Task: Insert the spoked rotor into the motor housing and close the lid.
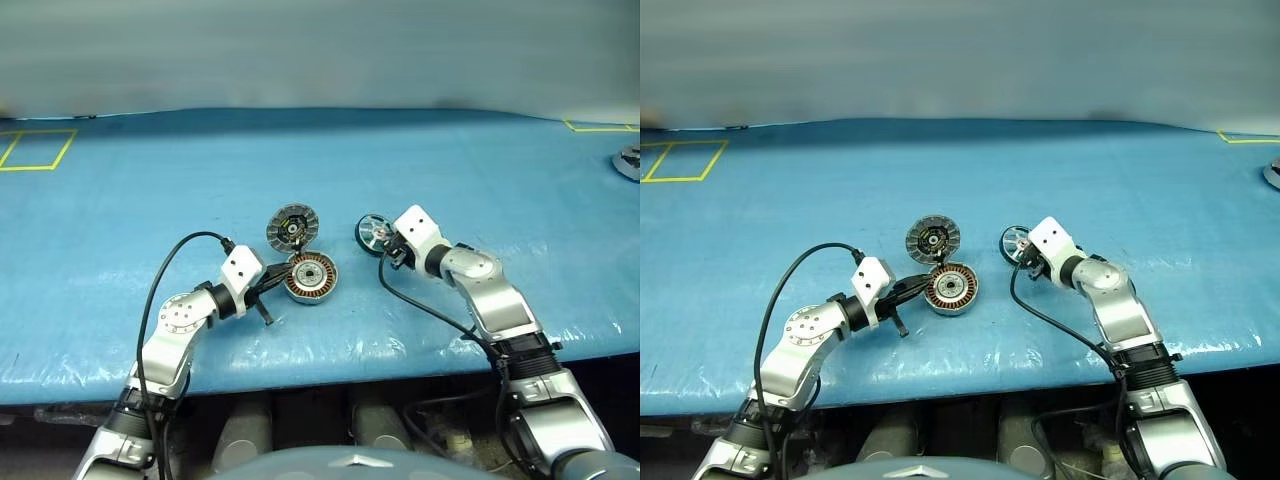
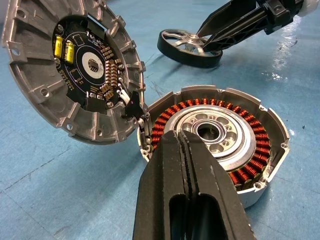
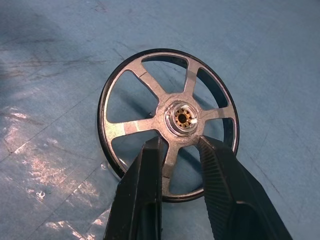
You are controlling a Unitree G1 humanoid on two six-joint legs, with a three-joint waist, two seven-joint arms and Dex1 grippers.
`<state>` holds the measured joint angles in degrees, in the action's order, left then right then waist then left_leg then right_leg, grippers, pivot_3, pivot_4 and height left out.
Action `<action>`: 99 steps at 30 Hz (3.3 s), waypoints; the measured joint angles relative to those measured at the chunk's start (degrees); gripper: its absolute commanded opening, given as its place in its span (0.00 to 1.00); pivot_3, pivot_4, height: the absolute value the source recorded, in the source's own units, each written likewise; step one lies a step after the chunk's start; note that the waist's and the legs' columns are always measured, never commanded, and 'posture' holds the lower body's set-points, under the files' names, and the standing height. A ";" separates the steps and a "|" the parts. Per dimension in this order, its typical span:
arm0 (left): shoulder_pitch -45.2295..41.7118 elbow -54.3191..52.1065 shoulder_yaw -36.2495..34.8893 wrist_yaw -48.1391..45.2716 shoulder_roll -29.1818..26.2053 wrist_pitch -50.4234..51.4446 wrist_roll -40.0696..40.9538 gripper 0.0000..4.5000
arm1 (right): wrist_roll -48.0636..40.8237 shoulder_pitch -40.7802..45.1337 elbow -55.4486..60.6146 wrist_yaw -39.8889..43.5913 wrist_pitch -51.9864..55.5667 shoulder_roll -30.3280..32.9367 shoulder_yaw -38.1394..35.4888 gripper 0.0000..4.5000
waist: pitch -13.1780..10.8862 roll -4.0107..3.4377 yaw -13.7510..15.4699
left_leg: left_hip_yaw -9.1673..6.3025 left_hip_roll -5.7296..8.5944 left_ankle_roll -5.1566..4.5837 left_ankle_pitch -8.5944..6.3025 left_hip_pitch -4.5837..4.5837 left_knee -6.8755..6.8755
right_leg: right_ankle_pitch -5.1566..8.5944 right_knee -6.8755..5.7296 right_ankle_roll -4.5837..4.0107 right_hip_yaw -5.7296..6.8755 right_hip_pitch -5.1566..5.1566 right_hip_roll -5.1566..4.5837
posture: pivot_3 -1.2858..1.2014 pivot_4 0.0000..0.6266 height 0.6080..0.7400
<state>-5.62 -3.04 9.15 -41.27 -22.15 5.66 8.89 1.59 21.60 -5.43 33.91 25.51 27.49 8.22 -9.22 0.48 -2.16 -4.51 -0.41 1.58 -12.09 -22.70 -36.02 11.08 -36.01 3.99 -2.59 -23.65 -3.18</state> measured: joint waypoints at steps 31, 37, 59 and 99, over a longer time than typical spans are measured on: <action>0.22 0.41 0.01 0.05 -0.52 -0.10 -0.07 0.00 | 3.08 2.40 -8.97 0.87 -10.28 -2.11 1.55 0.30 | 0.17 0.25 -1.27 | 0.05 -0.07 0.00 0.00 0.20 -0.02 | 0.00 -0.01 0.00 -0.01 0.13 0.03 | 0.52 0.24 1.00; 0.26 0.41 0.01 0.07 -0.50 0.06 -0.49 0.00 | 3.58 3.38 -9.99 2.22 -10.58 -2.01 1.63 0.30 | 0.18 0.26 -1.35 | 0.06 -0.08 0.00 0.00 0.21 -0.02 | 0.00 -0.02 0.00 -0.02 0.14 0.03 | 0.52 0.24 1.00; 1.14 0.41 0.02 0.63 -0.26 0.09 -0.97 0.00 | 6.93 8.43 -14.78 4.15 -11.34 -1.59 3.71 0.55 | 0.20 0.29 -1.37 | 0.09 -0.08 0.00 0.00 0.20 0.00 | 0.00 -0.02 0.00 -0.06 0.11 0.05 | 0.52 0.24 1.00; 1.63 1.36 -0.89 -2.63 -1.07 -1.16 1.57 0.00 | -9.33 -10.47 11.15 8.48 -3.57 -4.06 -7.45 0.24 | 0.02 0.19 -0.87 | 0.08 -0.08 -0.02 -0.03 -0.04 0.11 | 0.01 0.01 -0.02 -0.07 -0.14 0.04 | 0.52 0.24 1.00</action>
<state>-3.99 -1.68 8.25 -43.90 -23.23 4.49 10.46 -7.74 11.13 5.72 42.38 21.94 23.43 0.77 -9.20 0.67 -3.03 -4.44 -0.49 1.56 -12.12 -22.74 -35.91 11.09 -36.00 3.97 -2.66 -23.79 -3.14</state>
